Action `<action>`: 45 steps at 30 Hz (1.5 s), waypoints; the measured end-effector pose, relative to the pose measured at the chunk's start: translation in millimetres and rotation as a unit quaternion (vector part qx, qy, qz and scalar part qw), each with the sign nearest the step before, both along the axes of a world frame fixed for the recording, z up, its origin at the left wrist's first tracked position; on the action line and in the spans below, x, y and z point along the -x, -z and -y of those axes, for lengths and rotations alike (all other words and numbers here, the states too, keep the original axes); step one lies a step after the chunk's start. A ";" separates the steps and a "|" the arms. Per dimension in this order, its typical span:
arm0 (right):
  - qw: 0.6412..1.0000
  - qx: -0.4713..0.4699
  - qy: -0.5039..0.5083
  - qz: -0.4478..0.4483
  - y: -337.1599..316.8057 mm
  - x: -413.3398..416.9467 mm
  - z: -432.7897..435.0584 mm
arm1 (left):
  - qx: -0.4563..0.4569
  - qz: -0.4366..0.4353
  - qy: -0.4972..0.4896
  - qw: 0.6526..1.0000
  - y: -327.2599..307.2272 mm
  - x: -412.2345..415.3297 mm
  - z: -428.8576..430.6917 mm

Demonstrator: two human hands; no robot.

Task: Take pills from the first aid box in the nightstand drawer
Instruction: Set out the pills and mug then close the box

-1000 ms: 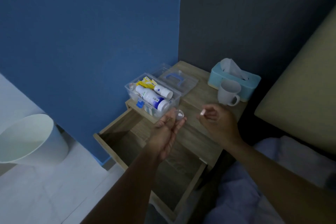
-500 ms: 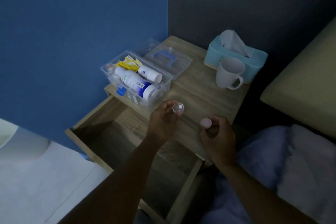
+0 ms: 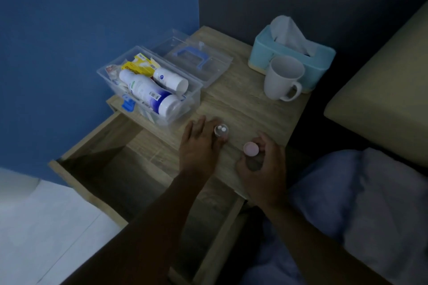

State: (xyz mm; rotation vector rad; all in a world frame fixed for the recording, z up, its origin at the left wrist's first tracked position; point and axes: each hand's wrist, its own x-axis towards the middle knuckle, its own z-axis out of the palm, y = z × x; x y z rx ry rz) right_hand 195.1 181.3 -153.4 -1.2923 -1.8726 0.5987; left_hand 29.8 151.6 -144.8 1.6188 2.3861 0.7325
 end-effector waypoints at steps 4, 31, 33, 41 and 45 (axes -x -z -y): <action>1.000 0.004 -0.007 0.016 1.5 -0.9 -2.3 | 0.024 0.009 -0.003 1.000 -2.7 -3.4 -0.1; 0.993 -0.015 0.069 -0.093 -55.8 13.0 -64.6 | 0.150 -0.087 0.046 0.984 -18.0 6.4 24.0; 0.994 -0.045 0.076 -0.063 -69.1 23.1 -89.1 | 0.153 -0.088 0.052 0.983 -17.0 8.5 23.8; 0.970 0.065 0.214 0.096 -86.3 40.8 -168.2 | 0.160 -0.089 0.056 0.982 -15.7 9.2 21.4; 0.967 0.097 0.234 0.036 -82.4 42.4 -178.5 | 0.163 -0.095 0.049 0.981 -17.0 7.4 21.9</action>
